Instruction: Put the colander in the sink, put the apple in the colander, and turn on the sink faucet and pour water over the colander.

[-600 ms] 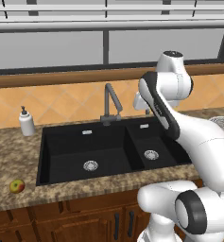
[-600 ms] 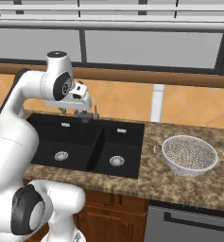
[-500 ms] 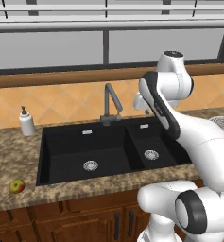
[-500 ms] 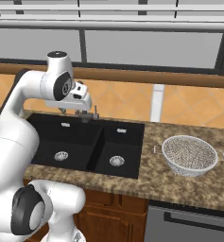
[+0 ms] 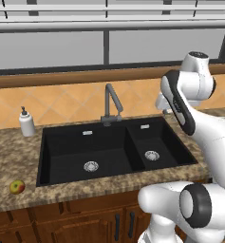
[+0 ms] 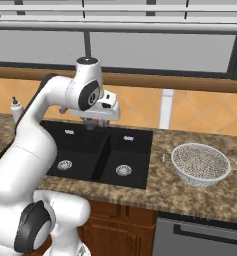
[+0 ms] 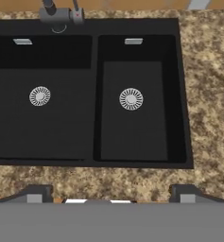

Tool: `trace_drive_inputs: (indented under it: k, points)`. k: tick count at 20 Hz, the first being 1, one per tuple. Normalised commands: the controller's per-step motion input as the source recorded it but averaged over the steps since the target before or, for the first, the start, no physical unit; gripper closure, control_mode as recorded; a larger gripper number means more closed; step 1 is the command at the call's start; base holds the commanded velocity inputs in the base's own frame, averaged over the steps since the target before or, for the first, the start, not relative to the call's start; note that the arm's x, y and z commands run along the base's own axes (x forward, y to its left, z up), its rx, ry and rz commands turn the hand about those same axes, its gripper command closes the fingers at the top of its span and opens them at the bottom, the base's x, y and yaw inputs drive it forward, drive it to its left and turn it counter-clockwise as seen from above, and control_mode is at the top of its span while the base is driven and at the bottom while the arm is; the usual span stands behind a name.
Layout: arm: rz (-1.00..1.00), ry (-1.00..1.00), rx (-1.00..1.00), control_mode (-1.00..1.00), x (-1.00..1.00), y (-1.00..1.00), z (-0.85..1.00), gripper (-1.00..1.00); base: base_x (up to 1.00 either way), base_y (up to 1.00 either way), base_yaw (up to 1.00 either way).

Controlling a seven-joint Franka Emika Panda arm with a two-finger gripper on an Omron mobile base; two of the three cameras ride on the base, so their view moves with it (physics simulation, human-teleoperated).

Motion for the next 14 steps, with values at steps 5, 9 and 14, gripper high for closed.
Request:
trace_drive_inputs:
  k: [5,9,14]
  points:
    - [0.00,0.00,0.00,-1.00,0.00,-0.97,-0.07,-1.00,0.00,0.00,0.00]
    - [0.00,0.03,0.00,-1.00,-0.06,-0.87,-0.04,-1.00,0.00,0.00,0.00]
    - [0.00,0.08,0.00,-1.00,-0.20,-0.79,-0.13,-1.00,0.00,0.00,0.00]
